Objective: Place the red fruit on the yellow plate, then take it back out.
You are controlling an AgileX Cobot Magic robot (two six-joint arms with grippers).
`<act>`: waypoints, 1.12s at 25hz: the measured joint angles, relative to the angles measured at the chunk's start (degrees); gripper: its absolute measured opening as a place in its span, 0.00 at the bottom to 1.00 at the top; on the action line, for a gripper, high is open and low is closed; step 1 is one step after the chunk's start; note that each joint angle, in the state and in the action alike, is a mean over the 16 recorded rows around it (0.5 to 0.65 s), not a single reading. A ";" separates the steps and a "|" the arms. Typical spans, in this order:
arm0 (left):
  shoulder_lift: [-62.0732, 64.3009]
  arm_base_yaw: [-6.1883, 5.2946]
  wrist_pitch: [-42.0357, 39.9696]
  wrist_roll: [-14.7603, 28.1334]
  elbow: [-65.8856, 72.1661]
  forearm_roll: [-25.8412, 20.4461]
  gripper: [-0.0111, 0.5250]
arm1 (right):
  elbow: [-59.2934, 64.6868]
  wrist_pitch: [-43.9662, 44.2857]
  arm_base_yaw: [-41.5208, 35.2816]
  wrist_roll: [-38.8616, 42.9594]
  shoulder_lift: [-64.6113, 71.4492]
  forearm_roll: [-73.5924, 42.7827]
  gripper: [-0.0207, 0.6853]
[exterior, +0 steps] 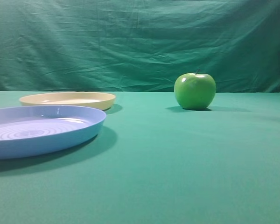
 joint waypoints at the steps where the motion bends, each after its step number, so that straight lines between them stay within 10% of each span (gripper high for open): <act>1: 0.00 0.00 0.00 0.00 0.00 0.00 0.02 | 0.79 -1.59 0.00 0.08 1.27 0.05 0.27; 12: 0.00 0.00 0.00 0.00 0.00 0.00 0.02 | 3.18 -12.75 0.00 0.36 15.16 0.66 0.32; 28: 0.00 0.00 0.00 0.00 0.00 0.00 0.02 | -3.39 -4.66 0.00 0.49 14.38 0.84 0.87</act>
